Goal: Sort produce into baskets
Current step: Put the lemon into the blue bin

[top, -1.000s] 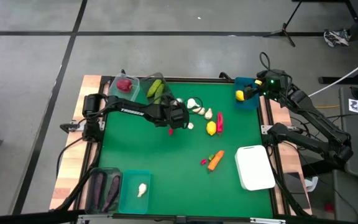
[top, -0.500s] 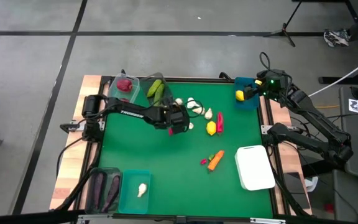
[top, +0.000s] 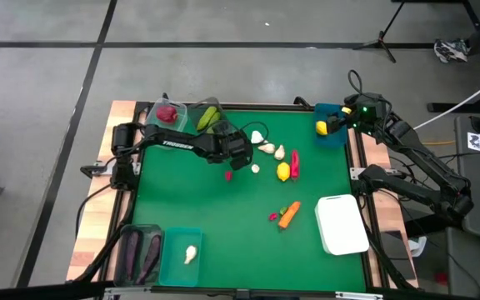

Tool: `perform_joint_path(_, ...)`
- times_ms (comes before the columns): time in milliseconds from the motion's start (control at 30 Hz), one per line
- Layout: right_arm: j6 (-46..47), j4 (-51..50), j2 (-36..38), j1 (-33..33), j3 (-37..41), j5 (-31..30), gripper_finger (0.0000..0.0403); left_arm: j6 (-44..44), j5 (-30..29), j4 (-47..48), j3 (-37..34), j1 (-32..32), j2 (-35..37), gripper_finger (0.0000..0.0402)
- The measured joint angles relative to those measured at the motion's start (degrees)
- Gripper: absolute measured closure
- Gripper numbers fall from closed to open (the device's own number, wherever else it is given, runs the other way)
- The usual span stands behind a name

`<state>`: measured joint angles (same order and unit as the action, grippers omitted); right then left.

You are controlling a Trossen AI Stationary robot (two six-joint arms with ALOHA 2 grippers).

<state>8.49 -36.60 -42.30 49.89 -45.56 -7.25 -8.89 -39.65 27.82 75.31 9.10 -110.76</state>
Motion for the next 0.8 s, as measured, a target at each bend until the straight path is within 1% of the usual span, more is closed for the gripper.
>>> perform_joint_path(67,0.0,0.0,0.0,0.0,0.0,0.0,0.0121,0.0,0.4,0.3,0.0,0.0,-0.5,0.0400)
perform_joint_path(167,0.0,0.0,0.0,0.0,0.0,0.0,0.0121,-0.2,3.1,0.2,0.0,0.1,-1.8,0.0401)
perform_joint_path(433,0.0,0.0,0.0,0.0,0.0,0.5,0.0121,-4.1,3.1,-1.2,0.1,0.3,-4.3,0.0401)
perform_joint_path(500,0.0,0.0,0.0,0.0,0.0,0.6,0.0121,-4.8,5.2,-1.7,0.1,0.3,-4.3,0.0401)
perform_joint_path(533,0.0,0.0,0.0,0.0,0.0,0.6,0.0121,-5.7,7.4,-2.7,0.1,0.3,-4.3,0.0401)
perform_joint_path(567,0.0,0.0,0.0,0.0,0.0,0.6,0.0121,-6.8,10.9,-4.0,0.2,0.2,-4.2,0.0401)
perform_joint_path(600,0.0,0.0,0.0,0.0,0.0,0.6,0.0121,-7.6,15.6,-5.7,0.2,0.1,-4.1,0.0401)
perform_joint_path(667,0.0,0.0,0.0,0.0,0.0,0.6,0.0121,-7.8,27.7,-9.3,0.0,-1.4,-4.0,0.0401)
perform_joint_path(700,0.0,0.0,0.0,0.0,0.0,0.6,0.0121,-7.1,32.7,-11.8,-0.1,-2.6,-4.1,0.0401)
perform_joint_path(733,0.0,0.0,0.0,0.0,0.0,0.6,0.0121,-6.3,35.6,-14.3,-0.2,-3.7,-4.0,0.0401)
perform_joint_path(767,0.0,0.0,0.0,0.0,0.0,0.6,0.0121,-5.9,36.1,-16.2,-0.2,-4.9,-3.5,0.0401)
perform_joint_path(800,0.0,0.0,0.0,0.0,0.0,0.5,0.0121,-6.0,34.6,-17.5,-0.1,-5.8,-2.5,0.0401)
